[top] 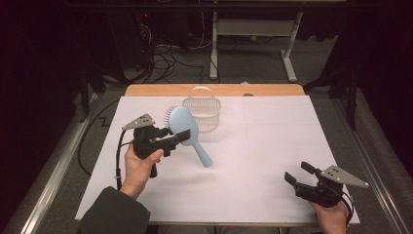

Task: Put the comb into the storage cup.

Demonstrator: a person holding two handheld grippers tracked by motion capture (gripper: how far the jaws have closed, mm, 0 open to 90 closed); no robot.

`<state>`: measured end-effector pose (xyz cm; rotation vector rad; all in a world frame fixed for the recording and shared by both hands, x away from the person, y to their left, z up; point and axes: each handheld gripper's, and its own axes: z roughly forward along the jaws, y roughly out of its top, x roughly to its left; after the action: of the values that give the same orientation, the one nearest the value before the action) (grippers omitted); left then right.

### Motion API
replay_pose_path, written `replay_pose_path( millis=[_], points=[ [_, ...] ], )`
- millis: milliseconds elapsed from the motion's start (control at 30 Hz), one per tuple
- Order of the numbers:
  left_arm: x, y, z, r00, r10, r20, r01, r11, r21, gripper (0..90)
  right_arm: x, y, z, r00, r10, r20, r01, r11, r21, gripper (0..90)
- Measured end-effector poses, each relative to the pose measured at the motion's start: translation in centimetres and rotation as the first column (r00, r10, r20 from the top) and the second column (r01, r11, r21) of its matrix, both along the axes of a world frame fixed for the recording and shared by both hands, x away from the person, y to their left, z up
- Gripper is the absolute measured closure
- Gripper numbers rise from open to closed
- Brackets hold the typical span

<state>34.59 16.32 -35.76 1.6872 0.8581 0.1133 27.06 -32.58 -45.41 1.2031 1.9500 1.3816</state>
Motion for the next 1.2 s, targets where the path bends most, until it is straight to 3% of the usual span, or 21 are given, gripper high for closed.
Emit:
replay_pose_path(
  millis=[1000, 1200],
  points=[
    [3.5, -0.8, 3.7, 0.9989, 0.033, 0.032, -0.034, 0.9993, 0.018, 54.8, -0.1, 0.2, 0.1, 0.9999, 0.012, 0.008, -0.012, 0.9997, -0.021, 23.0],
    [4.1, -1.3, 4.3, 0.9989, 0.035, 0.029, -0.036, 0.9986, 0.039, 54.8, -0.3, 0.2, 0.2, 0.9998, 0.011, 0.015, -0.011, 0.9996, -0.026, 23.0]
  ],
)
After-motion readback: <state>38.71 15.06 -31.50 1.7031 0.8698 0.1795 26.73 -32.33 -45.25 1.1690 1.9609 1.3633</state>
